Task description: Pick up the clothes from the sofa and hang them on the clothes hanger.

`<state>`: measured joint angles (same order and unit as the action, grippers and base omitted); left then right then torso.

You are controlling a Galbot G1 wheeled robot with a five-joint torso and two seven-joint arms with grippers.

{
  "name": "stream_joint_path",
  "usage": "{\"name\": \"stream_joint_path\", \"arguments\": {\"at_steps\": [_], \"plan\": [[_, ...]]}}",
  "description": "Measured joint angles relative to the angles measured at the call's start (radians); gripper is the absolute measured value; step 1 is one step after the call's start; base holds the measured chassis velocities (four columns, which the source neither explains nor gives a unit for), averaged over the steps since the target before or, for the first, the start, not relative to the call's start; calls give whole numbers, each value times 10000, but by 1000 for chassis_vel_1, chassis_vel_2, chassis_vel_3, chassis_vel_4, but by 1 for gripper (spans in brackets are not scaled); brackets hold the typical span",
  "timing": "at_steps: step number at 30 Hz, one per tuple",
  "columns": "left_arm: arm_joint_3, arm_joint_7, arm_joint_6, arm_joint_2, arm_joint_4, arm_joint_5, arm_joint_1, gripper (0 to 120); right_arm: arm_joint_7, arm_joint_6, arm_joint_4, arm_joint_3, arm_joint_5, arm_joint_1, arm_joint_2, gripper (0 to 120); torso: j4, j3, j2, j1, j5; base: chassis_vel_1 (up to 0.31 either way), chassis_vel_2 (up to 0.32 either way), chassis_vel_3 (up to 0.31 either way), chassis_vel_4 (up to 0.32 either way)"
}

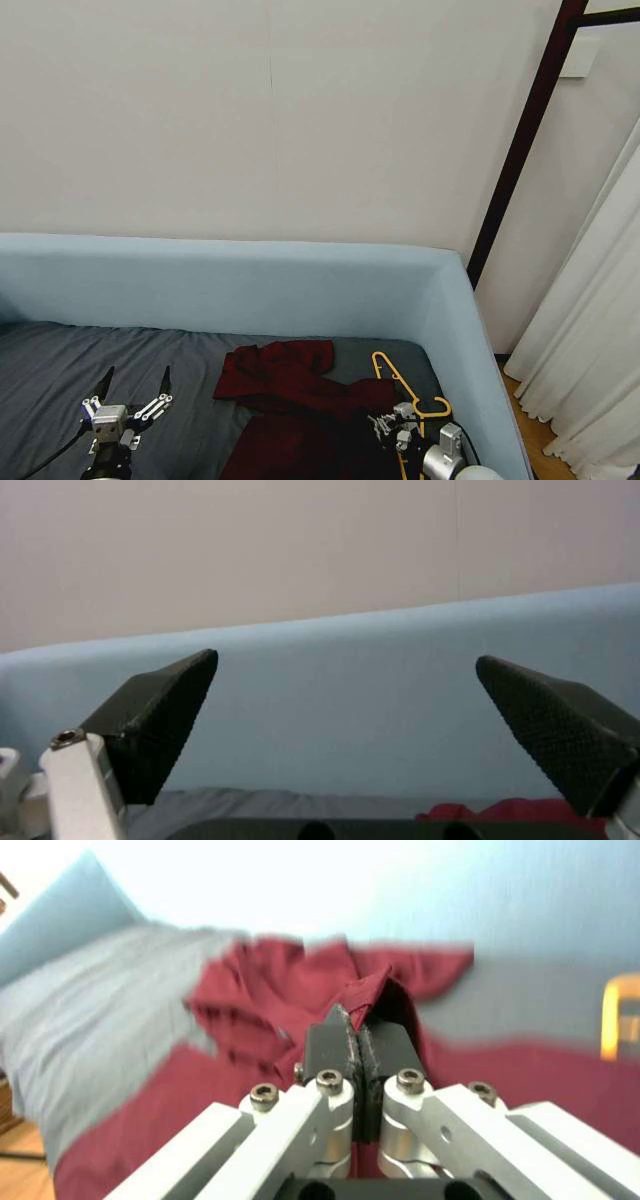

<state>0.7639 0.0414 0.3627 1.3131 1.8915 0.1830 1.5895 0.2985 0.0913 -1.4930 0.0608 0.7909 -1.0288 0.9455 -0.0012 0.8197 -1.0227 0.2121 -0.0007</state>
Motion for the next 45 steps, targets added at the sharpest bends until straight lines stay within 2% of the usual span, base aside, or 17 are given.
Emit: {"name": "stream_joint_path", "arguments": {"at_steps": [4, 6, 9, 10, 12, 15, 17, 23, 28, 30, 32, 33, 36, 38, 39, 41, 45], "plan": [[-195, -193, 73, -245, -517, 383, -203, 100, 3, 499, -1026, -288, 72, 241, -296, 0, 0, 0, 0, 0, -3, 0, 0, 0, 0], [-300, -619, 167, -468, -773, 1173, -286, 100, -54, 632, -1877, -386, 550, 489, -614, 0, 1, 0, 0, 0, -2, 0, 0, 0, 0], [-453, -1839, 595, -704, -1142, 2068, -404, 100, -122, 772, -2778, -402, 1147, 794, -993, 0, 1, 0, -1, 0, -4, 0, 0, 0, 0], [-453, -1839, 595, -704, -1142, 2068, -404, 100, -122, 772, -2778, -402, 1147, 794, -993, 0, 1, 0, -1, 0, -4, 0, 0, 0, 0], [-536, -2963, 1092, -768, -1496, 2254, -643, 100, -140, 825, -3385, -291, 1458, 1049, -1232, 0, 1, -1, -1, 0, -3, 0, 0, 0, 0], [-599, -3437, 1270, -774, -1637, 2331, -768, 100, -138, 842, -3622, -215, 1551, 1162, -1307, 0, -1, -1, -1, 0, -2, 0, 0, 0, 0], [-848, -4273, 1487, -775, -1937, 2512, -1160, 100, -131, 832, -4114, 120, 1665, 1573, -1437, 0, -2, 0, -2, 0, 0, 0, 0, 0, 0], [-1368, -4236, 1527, -866, -2661, 2314, -1941, 100, -118, 742, -3984, 921, 1690, 2762, -1367, 0, 1, 0, -1, -1, -2, 0, 0, 0, 0], [-1668, -3777, 1510, -1027, -3152, 2285, -2375, 100, -144, 709, -3840, 1112, 1700, 3042, -1250, 0, 1, 0, -1, -1, -1, 0, 0, 0, 0], [-1940, -3708, 1454, -1300, -3718, 2299, -2735, 100, -145, 700, -3736, 1144, 1659, 3025, -1216, 0, 1, 0, -1, 0, -2, 0, 0, 0, 0], [-2206, -4133, 1450, -1637, -4346, 2320, -3096, 100, -128, 700, -3651, 1117, 1605, 2941, -1194, 0, -2, 1, -1, -1, -1, 0, 0, 0, 0], [-2206, -4133, 1450, -1637, -4346, 2320, -3096, 100, -128, 700, -3651, 1117, 1605, 2941, -1194, 0, -2, 1, -1, -1, -1, 0, 0, 0, 0], [-2696, -5188, 1684, -2171, -5487, 2276, -3926, 100, -125, 700, -3499, 1012, 1572, 2925, -1119, 0, 2, 0, 0, -1, -2, 0, 0, 0, 0], [-3044, -5445, 1932, -2358, -6126, 1766, -4529, 100, -125, 700, -3355, 988, 1558, 2959, -1048, 0, 1, 0, 0, -1, -2, 0, 0, 0, 0], [-3044, -5445, 1932, -2358, -6126, 1766, -4529, 100, -125, 700, -3355, 988, 1558, 2959, -1048, 0, 1, 0, 0, -1, -2, 0, 0, 0, 0], [-3569, -5790, 2178, -2501, -6729, 1090, -5347, 100, -129, 728, -3128, 959, 1561, 2982, -936, 0, -1, 0, 0, 0, -1, 0, 0, 0, 0], [-4326, -6393, 2520, -2531, -7486, 500, -6298, 100, -127, 759, -2942, 835, 1559, 2952, -836, 0, -3, 0, 0, 0, -2, 0, 0, 0, 0]]}}
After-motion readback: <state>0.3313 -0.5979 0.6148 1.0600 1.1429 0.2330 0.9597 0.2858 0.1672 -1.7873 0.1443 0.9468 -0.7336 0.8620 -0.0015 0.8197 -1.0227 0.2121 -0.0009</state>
